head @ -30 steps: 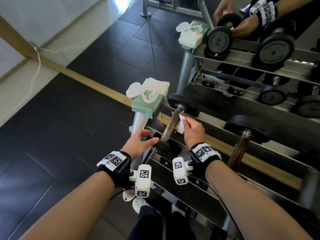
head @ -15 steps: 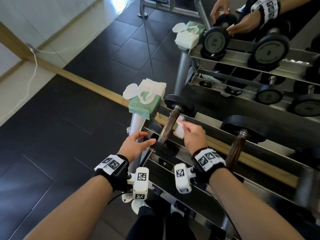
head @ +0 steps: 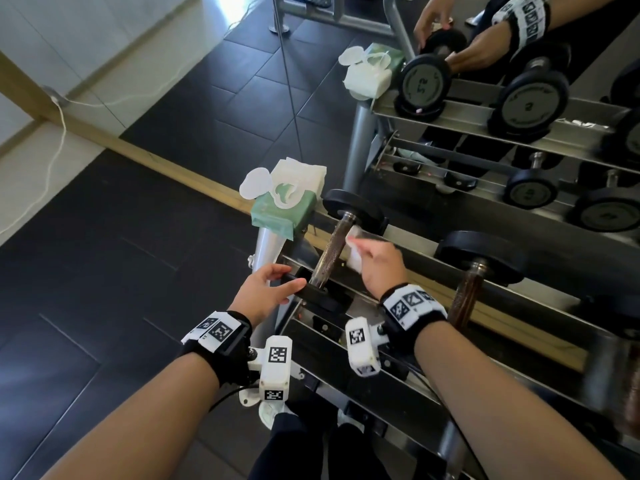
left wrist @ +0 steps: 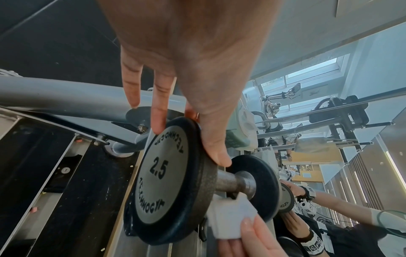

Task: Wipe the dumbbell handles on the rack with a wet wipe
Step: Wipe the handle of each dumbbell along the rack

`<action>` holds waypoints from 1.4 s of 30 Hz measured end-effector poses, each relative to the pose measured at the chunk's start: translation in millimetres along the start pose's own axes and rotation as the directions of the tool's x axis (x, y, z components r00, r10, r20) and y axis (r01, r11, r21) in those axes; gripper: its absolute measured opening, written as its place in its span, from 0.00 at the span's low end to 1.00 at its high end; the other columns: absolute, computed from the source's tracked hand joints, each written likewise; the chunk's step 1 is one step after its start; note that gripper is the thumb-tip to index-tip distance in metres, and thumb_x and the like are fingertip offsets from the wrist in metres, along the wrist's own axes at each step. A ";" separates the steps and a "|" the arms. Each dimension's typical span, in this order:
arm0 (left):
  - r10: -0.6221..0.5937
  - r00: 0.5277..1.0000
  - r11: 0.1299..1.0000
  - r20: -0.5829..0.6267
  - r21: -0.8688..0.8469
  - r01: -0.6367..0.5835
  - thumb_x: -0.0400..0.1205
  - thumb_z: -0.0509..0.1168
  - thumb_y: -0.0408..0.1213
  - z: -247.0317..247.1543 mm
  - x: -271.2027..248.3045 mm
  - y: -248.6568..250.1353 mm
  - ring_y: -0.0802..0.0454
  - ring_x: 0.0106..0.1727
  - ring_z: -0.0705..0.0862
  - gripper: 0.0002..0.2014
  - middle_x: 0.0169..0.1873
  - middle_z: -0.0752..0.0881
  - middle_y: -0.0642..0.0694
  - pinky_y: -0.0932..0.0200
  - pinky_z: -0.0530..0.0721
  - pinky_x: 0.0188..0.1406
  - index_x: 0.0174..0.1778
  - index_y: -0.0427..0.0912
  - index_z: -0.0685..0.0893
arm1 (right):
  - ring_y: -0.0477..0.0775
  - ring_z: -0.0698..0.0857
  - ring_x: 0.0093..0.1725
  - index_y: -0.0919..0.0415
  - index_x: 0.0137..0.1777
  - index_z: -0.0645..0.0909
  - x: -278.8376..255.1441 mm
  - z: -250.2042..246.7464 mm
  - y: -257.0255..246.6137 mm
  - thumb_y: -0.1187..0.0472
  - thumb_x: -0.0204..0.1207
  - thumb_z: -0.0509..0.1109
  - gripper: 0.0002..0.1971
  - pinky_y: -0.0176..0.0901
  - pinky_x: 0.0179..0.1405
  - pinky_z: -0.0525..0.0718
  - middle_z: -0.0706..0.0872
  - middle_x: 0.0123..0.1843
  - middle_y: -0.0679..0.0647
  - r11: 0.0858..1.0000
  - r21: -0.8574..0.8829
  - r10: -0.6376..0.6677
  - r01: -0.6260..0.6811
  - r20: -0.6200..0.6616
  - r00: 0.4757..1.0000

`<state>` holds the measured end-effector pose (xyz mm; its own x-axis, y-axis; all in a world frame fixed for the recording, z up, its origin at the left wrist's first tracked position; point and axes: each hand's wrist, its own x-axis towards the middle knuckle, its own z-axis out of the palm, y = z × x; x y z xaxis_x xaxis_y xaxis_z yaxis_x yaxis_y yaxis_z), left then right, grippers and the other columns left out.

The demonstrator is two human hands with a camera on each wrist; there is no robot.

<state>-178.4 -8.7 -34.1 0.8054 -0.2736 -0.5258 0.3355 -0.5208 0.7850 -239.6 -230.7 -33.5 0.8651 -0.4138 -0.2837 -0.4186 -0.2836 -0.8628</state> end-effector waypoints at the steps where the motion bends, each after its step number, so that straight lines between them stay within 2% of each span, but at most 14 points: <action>1: 0.000 1.000 1.000 0.000 -0.004 0.000 0.74 0.76 0.52 0.1 -0.3 0.5 0.54 0.40 0.90 0.21 0.58 0.84 0.54 0.65 0.78 0.33 0.62 0.52 0.83 | 0.57 0.85 0.61 0.53 0.68 0.86 6.5 -0.8 -2.8 0.63 0.86 0.61 0.16 0.31 0.59 0.76 0.89 0.62 0.58 1.000 -0.027 -0.010 0.008 -0.047 0.999; 5: 0.015 1.000 0.999 0.000 -0.033 -0.015 0.76 0.76 0.48 1.4 -1.0 0.6 0.53 0.41 0.89 0.19 0.58 0.85 0.52 0.72 0.78 0.27 0.61 0.50 0.84 | 0.45 0.84 0.49 0.54 0.72 0.82 0.1 21.1 -2.3 0.64 0.88 0.59 0.18 0.14 0.47 0.70 0.89 0.60 0.57 0.999 -0.034 -0.040 0.039 -0.052 0.998; 12: 0.045 0.999 0.992 -0.006 -0.114 -0.045 0.77 0.76 0.42 5.6 -4.0 -2.7 0.55 0.41 0.86 0.18 0.57 0.84 0.48 0.75 0.77 0.25 0.61 0.46 0.84 | 0.49 0.85 0.59 0.47 0.66 0.86 -38.3 27.4 20.2 0.63 0.86 0.62 0.16 0.33 0.65 0.79 0.89 0.61 0.53 1.000 -0.012 -0.017 0.020 0.194 0.981; 13: 0.046 0.999 0.992 -0.004 -0.116 -0.046 0.76 0.76 0.42 5.6 -4.0 -2.8 0.55 0.41 0.86 0.17 0.57 0.84 0.48 0.75 0.78 0.25 0.61 0.46 0.84 | 0.48 0.85 0.59 0.50 0.65 0.87 -34.8 20.7 18.3 0.65 0.86 0.61 0.16 0.35 0.67 0.79 0.89 0.62 0.53 1.000 0.022 -0.022 0.018 0.187 0.982; 16: 0.037 0.999 0.993 -0.005 -0.113 -0.038 0.76 0.76 0.43 5.8 -3.3 -3.0 0.55 0.40 0.86 0.16 0.58 0.84 0.48 0.74 0.78 0.25 0.58 0.49 0.84 | 0.42 0.82 0.55 0.56 0.68 0.85 -10.4 5.5 7.2 0.66 0.87 0.60 0.16 0.10 0.50 0.70 0.87 0.60 0.48 0.994 0.100 -0.033 0.037 -0.045 0.998; 19: 0.033 0.999 0.994 -0.012 -0.108 -0.034 0.76 0.76 0.43 6.3 -2.7 -2.4 0.53 0.40 0.86 0.14 0.58 0.83 0.48 0.74 0.77 0.24 0.56 0.52 0.84 | 0.42 0.79 0.52 0.58 0.71 0.83 3.0 13.1 -2.3 0.66 0.87 0.61 0.17 0.06 0.42 0.64 0.85 0.56 0.48 0.996 0.052 -0.073 0.079 -0.105 0.992; 21: 0.031 0.999 0.994 -0.011 -0.109 -0.032 0.76 0.76 0.43 6.1 -2.3 -2.7 0.52 0.41 0.87 0.14 0.58 0.84 0.47 0.75 0.77 0.24 0.57 0.51 0.84 | 0.41 0.80 0.50 0.55 0.72 0.82 -4.2 24.8 -2.6 0.66 0.87 0.60 0.18 0.08 0.45 0.67 0.84 0.58 0.48 0.996 0.069 -0.054 0.058 -0.069 0.996; 26: 0.040 0.999 0.992 -0.013 -0.122 -0.041 0.76 0.76 0.43 6.4 -4.3 -2.5 0.54 0.42 0.86 0.13 0.58 0.84 0.47 0.75 0.77 0.25 0.56 0.52 0.84 | 0.51 0.86 0.56 0.44 0.69 0.84 -41.4 37.0 21.1 0.60 0.86 0.62 0.17 0.37 0.61 0.80 0.90 0.58 0.54 0.998 -0.056 -0.018 0.027 0.149 0.989; 29: 0.045 0.999 0.991 -0.016 -0.127 -0.047 0.76 0.76 0.43 7.5 -5.6 -2.8 0.55 0.41 0.86 0.14 0.59 0.83 0.48 0.75 0.77 0.24 0.56 0.52 0.84 | 0.45 0.88 0.48 0.48 0.65 0.87 -42.1 24.1 21.0 0.61 0.85 0.63 0.15 0.36 0.50 0.84 0.92 0.51 0.50 0.999 -0.011 -0.028 0.030 0.167 0.986; 30: 0.042 0.999 0.990 -0.019 -0.135 -0.044 0.75 0.77 0.43 7.6 -5.7 -3.2 0.54 0.41 0.86 0.15 0.59 0.83 0.48 0.74 0.77 0.24 0.56 0.51 0.84 | 0.45 0.87 0.50 0.51 0.65 0.87 -36.7 19.3 18.4 0.62 0.86 0.63 0.15 0.35 0.52 0.84 0.91 0.53 0.50 0.998 0.060 -0.007 0.001 0.098 0.995; 32: 0.035 0.999 0.989 -0.020 -0.146 -0.038 0.75 0.77 0.43 7.8 -5.8 -3.7 0.53 0.43 0.85 0.15 0.60 0.83 0.47 0.74 0.78 0.25 0.56 0.52 0.85 | 0.43 0.84 0.61 0.57 0.69 0.84 -22.5 13.3 12.0 0.62 0.87 0.61 0.16 0.18 0.57 0.77 0.88 0.62 0.51 0.987 0.158 0.020 -0.008 -0.075 0.997; 35: 0.037 0.999 0.988 -0.024 -0.150 -0.040 0.75 0.77 0.43 7.5 -5.2 -3.8 0.52 0.44 0.85 0.15 0.60 0.83 0.47 0.74 0.78 0.25 0.55 0.53 0.85 | 0.43 0.82 0.66 0.60 0.72 0.82 -9.3 23.9 2.0 0.63 0.87 0.61 0.16 0.07 0.51 0.68 0.86 0.68 0.50 0.976 0.220 0.021 0.011 -0.141 0.990; 39: 0.036 0.999 0.985 -0.021 -0.166 -0.039 0.75 0.77 0.43 8.5 -5.6 -4.9 0.53 0.42 0.85 0.16 0.60 0.83 0.47 0.74 0.77 0.24 0.57 0.52 0.85 | 0.33 0.83 0.49 0.53 0.70 0.83 -19.0 42.7 7.3 0.63 0.87 0.62 0.16 0.16 0.49 0.74 0.86 0.53 0.37 0.948 0.317 0.064 -0.026 -0.110 0.992; 42: 0.032 0.999 0.984 -0.024 -0.175 -0.035 0.75 0.77 0.42 7.3 -5.3 -5.5 0.53 0.42 0.87 0.15 0.58 0.84 0.48 0.75 0.77 0.25 0.56 0.51 0.85 | 0.42 0.85 0.55 0.45 0.67 0.85 -33.0 44.4 22.1 0.61 0.86 0.64 0.15 0.33 0.61 0.80 0.89 0.53 0.41 0.966 0.248 0.069 -0.075 0.031 0.997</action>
<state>-188.1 -10.3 -37.9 0.8273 -0.2701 -0.4925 0.3872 -0.3609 0.8484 -265.1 -184.9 -61.8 0.8422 -0.4051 -0.3558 -0.4006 -0.0284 -0.9158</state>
